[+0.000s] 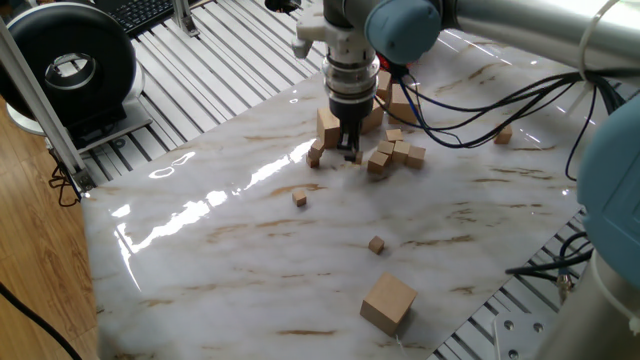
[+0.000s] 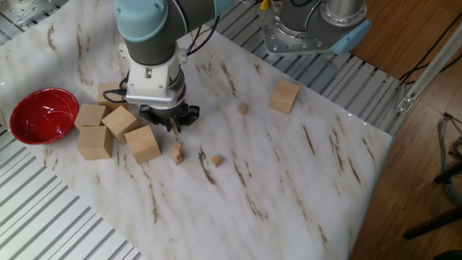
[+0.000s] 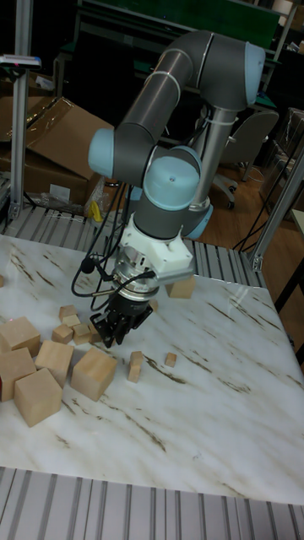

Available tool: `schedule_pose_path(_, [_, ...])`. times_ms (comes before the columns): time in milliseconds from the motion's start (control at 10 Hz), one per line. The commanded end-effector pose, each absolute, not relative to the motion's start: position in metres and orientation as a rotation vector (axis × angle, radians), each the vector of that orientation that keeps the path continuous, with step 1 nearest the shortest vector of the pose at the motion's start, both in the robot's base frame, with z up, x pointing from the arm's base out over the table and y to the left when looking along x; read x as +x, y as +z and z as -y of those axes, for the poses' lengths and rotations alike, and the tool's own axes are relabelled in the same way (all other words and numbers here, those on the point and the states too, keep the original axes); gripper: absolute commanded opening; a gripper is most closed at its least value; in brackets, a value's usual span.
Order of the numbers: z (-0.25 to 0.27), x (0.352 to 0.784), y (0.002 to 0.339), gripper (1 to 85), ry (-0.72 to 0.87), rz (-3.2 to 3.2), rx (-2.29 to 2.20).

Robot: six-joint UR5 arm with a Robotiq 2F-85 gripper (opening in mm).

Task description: Stack the blocks in a vertical line of five

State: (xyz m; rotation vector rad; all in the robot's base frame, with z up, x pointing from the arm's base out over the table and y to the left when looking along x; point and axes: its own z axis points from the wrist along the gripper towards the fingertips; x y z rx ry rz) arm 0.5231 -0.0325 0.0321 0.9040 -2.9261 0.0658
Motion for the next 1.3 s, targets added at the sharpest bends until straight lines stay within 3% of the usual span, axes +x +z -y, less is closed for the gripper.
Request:
schedule_pose_path(0, [0.031,0.524,0.048,26.0,0.067,2.953,0.777])
schedule_pose_path(1200, [0.026,0.581,0.108,24.0,0.159,3.005,0.523])
